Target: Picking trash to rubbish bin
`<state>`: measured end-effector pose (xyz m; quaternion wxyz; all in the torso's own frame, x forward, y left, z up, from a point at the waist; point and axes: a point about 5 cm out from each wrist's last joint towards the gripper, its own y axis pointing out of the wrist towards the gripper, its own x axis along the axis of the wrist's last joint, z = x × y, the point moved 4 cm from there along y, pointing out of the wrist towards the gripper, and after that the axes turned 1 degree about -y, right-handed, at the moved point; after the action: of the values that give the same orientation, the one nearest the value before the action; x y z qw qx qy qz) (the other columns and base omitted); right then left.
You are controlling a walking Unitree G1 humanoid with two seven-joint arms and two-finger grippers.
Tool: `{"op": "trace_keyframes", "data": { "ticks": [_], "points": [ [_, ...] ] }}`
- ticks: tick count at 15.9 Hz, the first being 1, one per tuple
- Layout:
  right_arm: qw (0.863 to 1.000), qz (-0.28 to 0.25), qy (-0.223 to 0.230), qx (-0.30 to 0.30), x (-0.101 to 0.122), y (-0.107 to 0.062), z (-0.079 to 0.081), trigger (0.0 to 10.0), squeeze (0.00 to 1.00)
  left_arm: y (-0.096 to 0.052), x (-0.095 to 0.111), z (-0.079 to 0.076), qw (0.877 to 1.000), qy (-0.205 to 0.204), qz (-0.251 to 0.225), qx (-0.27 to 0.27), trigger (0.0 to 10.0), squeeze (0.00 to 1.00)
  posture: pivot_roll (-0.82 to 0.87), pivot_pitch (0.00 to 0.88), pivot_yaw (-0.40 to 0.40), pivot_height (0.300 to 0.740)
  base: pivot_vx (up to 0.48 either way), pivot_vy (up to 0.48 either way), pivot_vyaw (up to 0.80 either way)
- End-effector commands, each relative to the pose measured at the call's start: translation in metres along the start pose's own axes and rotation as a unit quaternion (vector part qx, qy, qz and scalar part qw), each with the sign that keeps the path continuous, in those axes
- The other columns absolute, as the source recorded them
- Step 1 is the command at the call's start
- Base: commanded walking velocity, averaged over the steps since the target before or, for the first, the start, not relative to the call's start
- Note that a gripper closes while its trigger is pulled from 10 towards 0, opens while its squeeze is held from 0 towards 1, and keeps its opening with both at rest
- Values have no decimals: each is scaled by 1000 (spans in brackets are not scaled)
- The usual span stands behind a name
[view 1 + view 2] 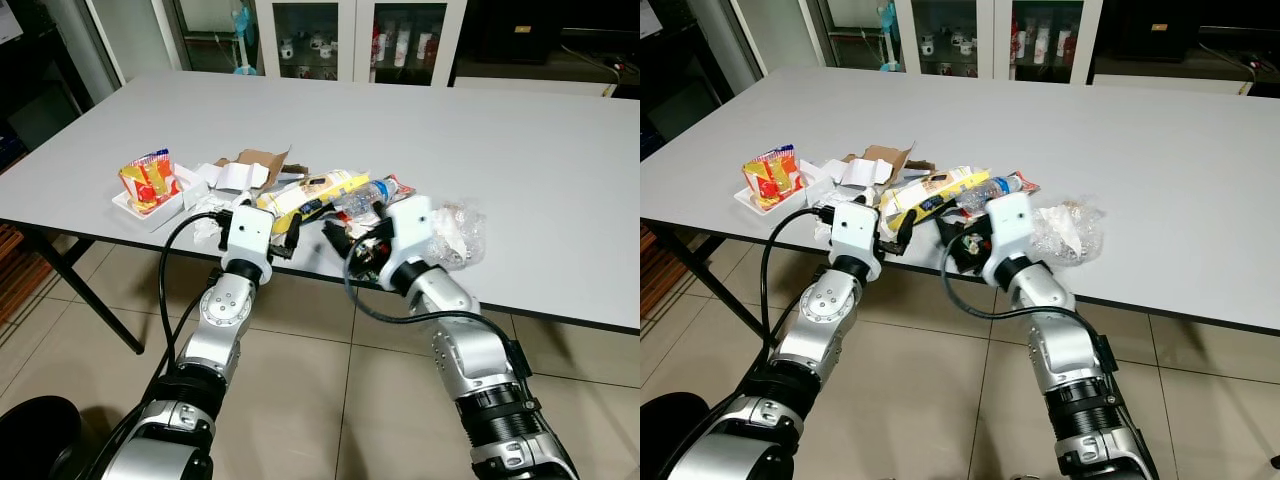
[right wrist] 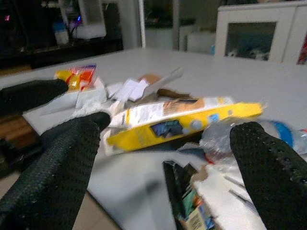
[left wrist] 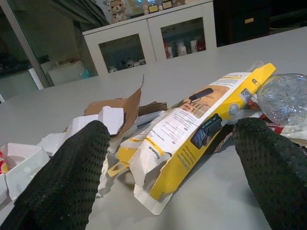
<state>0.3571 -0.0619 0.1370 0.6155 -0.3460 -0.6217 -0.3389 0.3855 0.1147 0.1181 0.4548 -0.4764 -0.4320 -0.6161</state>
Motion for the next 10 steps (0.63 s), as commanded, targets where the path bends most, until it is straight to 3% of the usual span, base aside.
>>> {"op": "trace_keyframes", "data": {
  "ticks": [1, 2, 6, 10],
  "points": [
    [999, 28, -9, 22, -11, -3, 8, 10000, 373, -1, 1, 0, 1000, 0, -2, -3, 10000, 0, -25, 14, 87, 740, 0, 0, 0],
    [999, 39, -13, 33, -16, -3, 12, 10000, 0, -1, 1, 0, 1000, 0, -2, -4, 10000, 0, -25, 14, 87, 740, 0, 0, 0],
    [994, 104, -17, 14, -41, -4, 9, 10000, 0, -1, 0, -1, 1000, 1, -1, -6, 10000, 0, -21, 17, 79, 740, 0, 0, 0],
    [994, 94, -15, -45, -35, -3, -9, 10000, 0, -2, -1, -2, 1000, 0, 2, -5, 10000, 0, -30, 19, 73, 740, 0, 0, 0]
  ]
}}
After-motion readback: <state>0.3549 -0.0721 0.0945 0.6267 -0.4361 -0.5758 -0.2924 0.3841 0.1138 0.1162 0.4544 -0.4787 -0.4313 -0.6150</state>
